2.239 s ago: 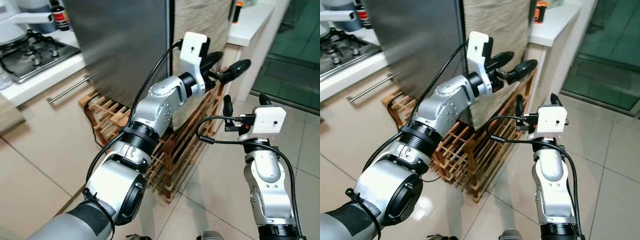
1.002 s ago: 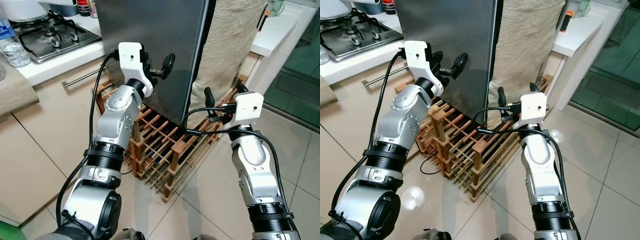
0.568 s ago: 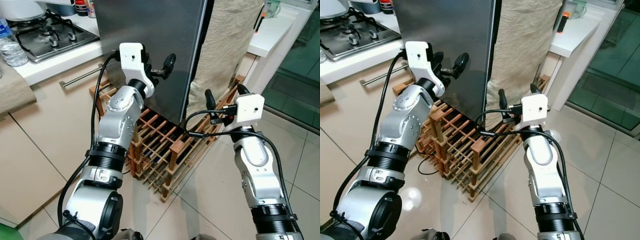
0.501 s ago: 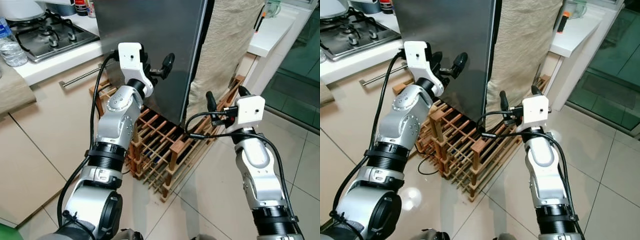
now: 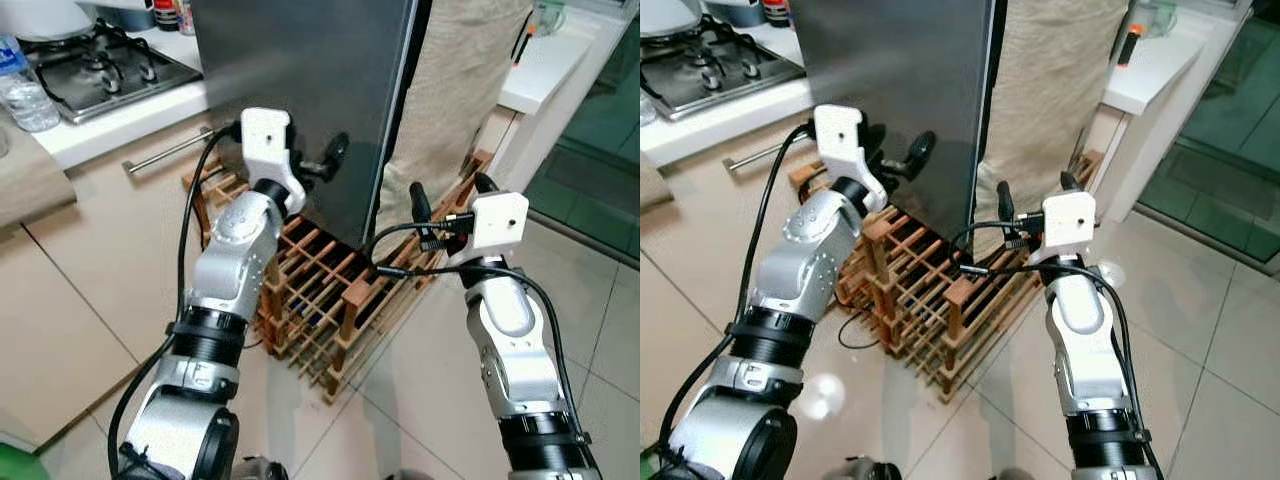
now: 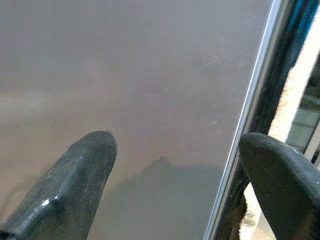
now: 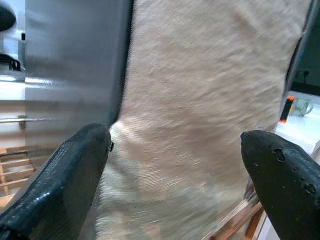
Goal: Restocking fridge
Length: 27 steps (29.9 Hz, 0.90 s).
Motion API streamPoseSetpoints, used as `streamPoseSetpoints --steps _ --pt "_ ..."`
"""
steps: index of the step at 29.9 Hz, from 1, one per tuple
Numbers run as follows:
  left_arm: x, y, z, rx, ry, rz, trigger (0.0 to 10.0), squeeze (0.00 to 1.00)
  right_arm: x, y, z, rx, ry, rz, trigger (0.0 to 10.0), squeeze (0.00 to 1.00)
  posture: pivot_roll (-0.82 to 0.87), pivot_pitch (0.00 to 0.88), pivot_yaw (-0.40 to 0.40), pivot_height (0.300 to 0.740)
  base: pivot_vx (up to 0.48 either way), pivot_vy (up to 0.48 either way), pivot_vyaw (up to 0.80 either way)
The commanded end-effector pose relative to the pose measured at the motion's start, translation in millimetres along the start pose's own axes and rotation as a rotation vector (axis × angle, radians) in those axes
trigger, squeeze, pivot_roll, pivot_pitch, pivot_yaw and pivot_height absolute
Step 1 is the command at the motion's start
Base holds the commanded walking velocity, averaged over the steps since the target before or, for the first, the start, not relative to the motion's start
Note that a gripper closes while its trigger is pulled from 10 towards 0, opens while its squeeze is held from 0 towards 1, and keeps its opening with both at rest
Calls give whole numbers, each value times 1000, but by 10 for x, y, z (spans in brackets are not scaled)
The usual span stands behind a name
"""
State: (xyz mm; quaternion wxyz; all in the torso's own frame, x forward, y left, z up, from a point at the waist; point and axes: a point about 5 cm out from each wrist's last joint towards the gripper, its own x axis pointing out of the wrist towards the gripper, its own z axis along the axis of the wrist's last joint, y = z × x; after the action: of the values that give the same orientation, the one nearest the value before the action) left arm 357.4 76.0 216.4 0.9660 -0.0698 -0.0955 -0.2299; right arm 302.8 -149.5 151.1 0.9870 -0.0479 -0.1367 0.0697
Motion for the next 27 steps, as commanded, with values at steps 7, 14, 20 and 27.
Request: streamPoseSetpoints --steps 7,14,20,27 --pt "-14 6 64 37 -13 -23 10000 0 27 128 67 24 -33 40 10000 0 -88 25 1 727 0 477 0" --pt "-5 -53 91 19 -32 -42 10000 0 48 73 14 19 -8 12 10000 0 -90 10 10 727 0 206 -113" --pt "4 -67 75 1 -25 -34 10000 0 75 64 15 21 -5 11 10000 0 -84 1 -4 727 0 0 -771" --pt "-10 8 59 -16 -32 48 10000 0 157 62 62 18 -17 23 10000 0 -89 0 -25 727 0 0 -764"
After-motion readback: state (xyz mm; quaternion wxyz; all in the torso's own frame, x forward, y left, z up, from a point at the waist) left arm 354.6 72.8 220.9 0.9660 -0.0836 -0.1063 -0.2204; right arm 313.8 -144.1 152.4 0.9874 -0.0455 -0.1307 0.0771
